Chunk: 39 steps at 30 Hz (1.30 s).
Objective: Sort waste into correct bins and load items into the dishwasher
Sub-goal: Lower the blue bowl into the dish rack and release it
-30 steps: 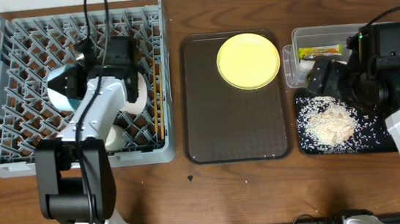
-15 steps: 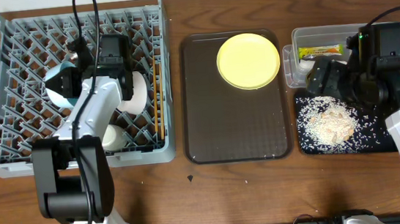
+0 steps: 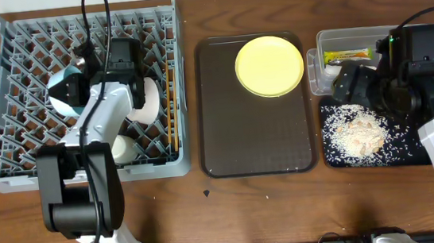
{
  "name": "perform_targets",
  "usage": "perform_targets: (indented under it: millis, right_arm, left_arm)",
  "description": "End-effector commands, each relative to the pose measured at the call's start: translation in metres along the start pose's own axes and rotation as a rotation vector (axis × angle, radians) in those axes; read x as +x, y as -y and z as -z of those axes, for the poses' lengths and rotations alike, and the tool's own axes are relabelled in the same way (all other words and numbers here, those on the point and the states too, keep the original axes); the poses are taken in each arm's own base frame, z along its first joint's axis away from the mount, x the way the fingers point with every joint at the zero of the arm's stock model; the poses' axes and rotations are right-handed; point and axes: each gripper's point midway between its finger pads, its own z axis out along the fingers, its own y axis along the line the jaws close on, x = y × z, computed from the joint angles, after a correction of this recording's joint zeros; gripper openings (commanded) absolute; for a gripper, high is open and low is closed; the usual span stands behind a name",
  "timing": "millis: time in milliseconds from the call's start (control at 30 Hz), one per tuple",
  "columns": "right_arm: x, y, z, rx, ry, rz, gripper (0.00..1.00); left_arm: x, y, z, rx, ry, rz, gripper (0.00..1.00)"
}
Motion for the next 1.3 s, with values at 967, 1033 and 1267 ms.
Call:
perform_targets:
  millis: [967, 1033, 1267]
  right_arm:
    - [-0.002, -0.002, 0.002, -0.006, 0.008, 0.003, 0.99]
    - [-0.002, -0.002, 0.002, -0.006, 0.008, 0.003, 0.99]
    - [-0.002, -0.002, 0.002, -0.006, 0.008, 0.003, 0.99]
  left_arm:
    - [-0.002, 0.034, 0.025, 0.116, 0.056, -0.075, 0.27]
    - [-0.003, 0.035, 0.029, 0.12, 0.065, -0.082, 0.39]
    - [-0.004, 0.035, 0.034, 0.116, 0.076, -0.089, 0.08]
